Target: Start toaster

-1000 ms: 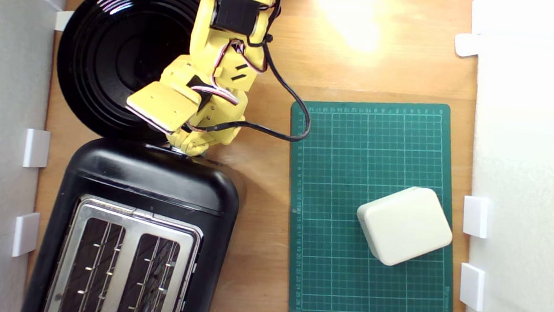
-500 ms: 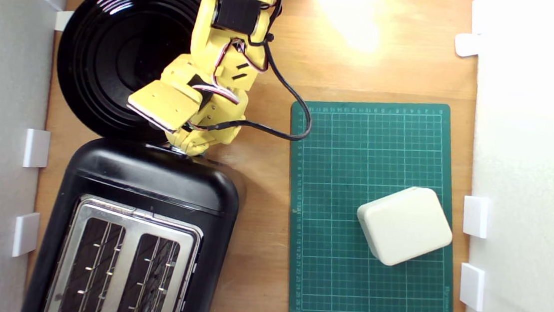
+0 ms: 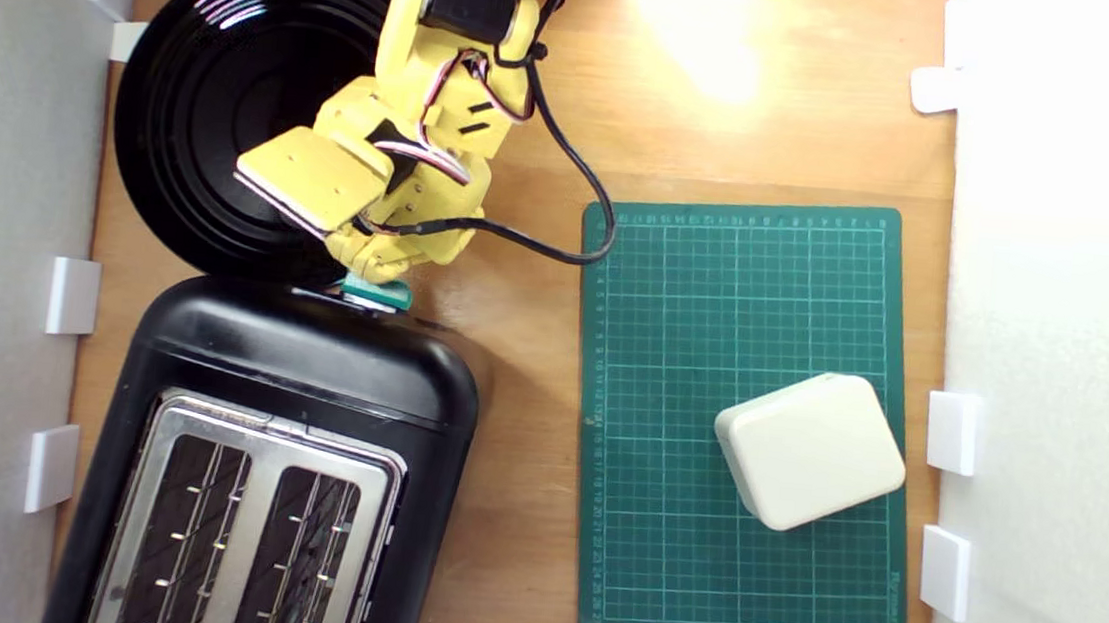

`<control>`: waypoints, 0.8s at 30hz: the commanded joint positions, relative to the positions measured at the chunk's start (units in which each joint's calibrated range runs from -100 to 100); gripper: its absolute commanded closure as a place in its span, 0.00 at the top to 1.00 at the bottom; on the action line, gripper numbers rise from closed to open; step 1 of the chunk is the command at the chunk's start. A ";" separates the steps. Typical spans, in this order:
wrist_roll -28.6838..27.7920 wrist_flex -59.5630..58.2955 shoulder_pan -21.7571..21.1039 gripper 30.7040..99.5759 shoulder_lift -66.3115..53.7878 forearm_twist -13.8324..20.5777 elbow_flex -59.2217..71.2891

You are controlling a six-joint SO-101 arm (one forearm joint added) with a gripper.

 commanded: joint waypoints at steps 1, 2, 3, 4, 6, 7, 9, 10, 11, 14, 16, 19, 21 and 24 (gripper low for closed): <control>-0.04 1.87 -0.48 0.01 -7.01 -2.07 -3.38; -0.09 2.55 -0.48 0.01 -8.35 -2.07 -3.19; -0.15 3.58 -0.56 0.01 -9.76 -2.07 -3.10; -0.20 4.78 -0.56 0.01 -11.18 -2.16 -2.83; -0.25 6.83 -0.80 0.01 -14.34 -2.72 -2.56; -0.25 7.78 -1.44 0.01 -16.26 -3.66 -2.47; -0.30 10.35 -1.83 0.01 -20.09 -5.07 -2.29; -0.30 11.46 -1.91 0.01 -22.09 -5.73 -1.65; -0.36 11.89 -1.99 0.01 -24.17 -6.95 -0.56; -0.83 11.97 -3.42 0.01 -30.83 -8.73 4.80; -1.72 11.97 -5.40 0.01 -35.07 -8.82 9.80; -3.24 11.89 -7.07 0.01 -41.07 -9.29 17.43; -3.29 11.89 -8.10 0.01 -44.23 -9.76 22.25; -3.40 11.89 -9.69 0.01 -48.48 -10.04 28.97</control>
